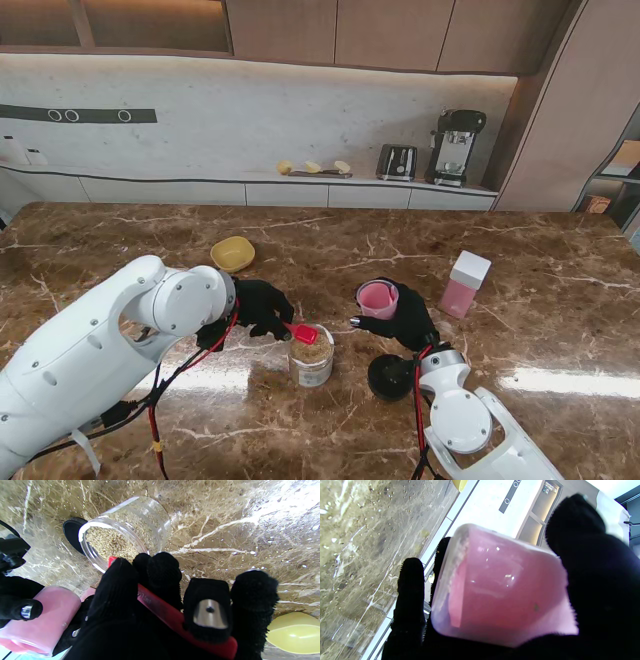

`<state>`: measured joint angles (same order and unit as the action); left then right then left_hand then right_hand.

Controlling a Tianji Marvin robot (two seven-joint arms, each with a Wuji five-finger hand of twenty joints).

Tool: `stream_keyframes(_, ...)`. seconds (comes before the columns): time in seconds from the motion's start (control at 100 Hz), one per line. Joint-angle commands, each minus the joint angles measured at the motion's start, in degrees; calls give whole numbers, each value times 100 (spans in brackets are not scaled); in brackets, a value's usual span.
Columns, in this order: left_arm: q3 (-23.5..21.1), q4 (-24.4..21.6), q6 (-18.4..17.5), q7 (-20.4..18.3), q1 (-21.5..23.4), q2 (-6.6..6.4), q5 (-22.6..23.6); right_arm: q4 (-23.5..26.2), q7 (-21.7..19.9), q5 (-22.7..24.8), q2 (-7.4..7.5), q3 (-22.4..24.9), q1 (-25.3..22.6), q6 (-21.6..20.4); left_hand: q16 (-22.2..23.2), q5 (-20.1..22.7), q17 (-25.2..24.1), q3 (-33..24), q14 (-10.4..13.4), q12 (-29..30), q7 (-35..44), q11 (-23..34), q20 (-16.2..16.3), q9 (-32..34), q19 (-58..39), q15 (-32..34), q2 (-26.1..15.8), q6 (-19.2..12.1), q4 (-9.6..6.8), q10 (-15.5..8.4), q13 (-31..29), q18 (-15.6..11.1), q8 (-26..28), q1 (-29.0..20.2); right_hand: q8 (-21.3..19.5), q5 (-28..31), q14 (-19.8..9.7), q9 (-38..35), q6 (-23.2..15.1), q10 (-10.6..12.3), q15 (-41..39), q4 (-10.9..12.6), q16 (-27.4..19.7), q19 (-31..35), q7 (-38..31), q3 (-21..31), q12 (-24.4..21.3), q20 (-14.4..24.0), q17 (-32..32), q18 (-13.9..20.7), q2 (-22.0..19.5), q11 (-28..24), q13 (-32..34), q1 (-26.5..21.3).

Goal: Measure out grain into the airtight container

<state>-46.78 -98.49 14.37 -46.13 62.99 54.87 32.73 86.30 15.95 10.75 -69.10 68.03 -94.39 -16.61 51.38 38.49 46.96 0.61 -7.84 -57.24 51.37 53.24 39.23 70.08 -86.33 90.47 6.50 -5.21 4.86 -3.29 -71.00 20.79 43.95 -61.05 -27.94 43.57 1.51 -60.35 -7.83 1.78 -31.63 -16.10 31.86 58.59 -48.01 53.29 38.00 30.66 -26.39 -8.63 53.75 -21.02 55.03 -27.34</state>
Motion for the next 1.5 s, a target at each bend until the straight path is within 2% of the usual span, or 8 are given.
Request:
stream_keyframes(0.0, 25, 78, -4, 8, -10, 12, -20, -21, -60, -17, -14, 8, -47, 12, 95, -129, -18, 153, -109, -134, 66, 303, 124, -65, -445, 486, -371, -234, -10, 11, -163, 284, -42, -66, -34, 548, -207, 47, -1015, 218, 13, -16, -47, -96, -287, 1066, -73, 112, 9, 17, -1097, 37, -119, -536)
stream_keyframes(0.21, -38, 89, -66, 87, 46, 31, 37, -19, -56, -24, -17, 0, -44, 25, 133, -200, 28, 240, -163, -241, 191, 387, 195, 5, -524, 559, -565, -422, 71, 35, -168, 441, 170, 36, -33, 542, -199, 49, -1015, 226, 12, -19, -46, -103, -284, 1065, -76, 110, 18, 18, -1103, 36, -123, -523)
stream_keyframes(0.47, 15, 16, -21, 11, -2, 16, 119, -29, -63, -24, -16, -17, -38, 24, 100, -89, 313, 198, -98, -254, 229, 469, 95, 267, -551, 674, -482, -35, -3, -15, -172, 375, 306, -65, -32, 535, -191, 50, -1015, 210, 14, -23, -47, -105, -281, 1062, -83, 111, 22, 20, -1116, 36, -129, -501)
stream_keyframes(0.76, 117, -104, -129, 158, -16, 53, 291, -38, -66, -41, -18, -26, -33, 14, 29, 304, 467, 63, -217, -158, -9, 363, -117, 502, -590, 744, -87, 370, -107, 57, -168, 402, -523, -127, -33, 532, -192, 58, -1013, 213, 13, -25, -46, -109, -279, 1065, -92, 111, 28, 21, -1129, 36, -134, -483)
stream_keyframes(0.89, 237, -170, -176, 197, -74, 66, 458, -44, -69, -39, -17, -31, -29, -1, -19, 452, 569, -1, -29, -101, 40, 304, -230, 632, -603, 777, 95, 523, -153, 41, -173, 348, -938, -126, -33, 532, -192, 58, -1015, 211, 12, -28, -46, -113, -277, 1066, -96, 110, 29, 24, -1132, 35, -136, -474)
stream_keyframes(1.37, 636, -107, -352, 202, -339, 74, 910, -64, -91, -54, -14, -49, -12, -41, -45, 556, 634, -80, -30, -73, 84, 227, -314, 737, -630, 797, 272, 563, -199, 2, -173, 301, -1253, -94, -33, 527, -191, 56, -1010, 205, 9, -32, -45, -108, -275, 1067, -109, 115, 19, 16, -1143, 29, -134, -456)
stream_keyframes(1.43, 593, -144, -446, 200, -291, 80, 1114, -62, -96, -63, -15, -50, -13, -35, -85, 573, 666, -970, -3, -53, 130, 192, -518, 774, -697, 814, 546, 553, -27, -25, -172, 251, -1404, 383, -34, 532, -191, 61, -1008, 208, 9, -32, -45, -110, -277, 1068, -112, 115, 25, 13, -1143, 31, -134, -456)
stream_keyframes(1.49, 538, -181, -553, 209, -228, 88, 1298, -59, -97, -71, -16, -51, -14, -28, -89, 596, 684, -1118, 13, -56, 118, 204, -538, 777, -704, 818, 619, 536, -15, -39, -173, 220, -1464, 467, -33, 532, -189, 62, -1006, 207, 8, -32, -45, -108, -277, 1068, -113, 115, 23, 17, -1144, 30, -135, -454)
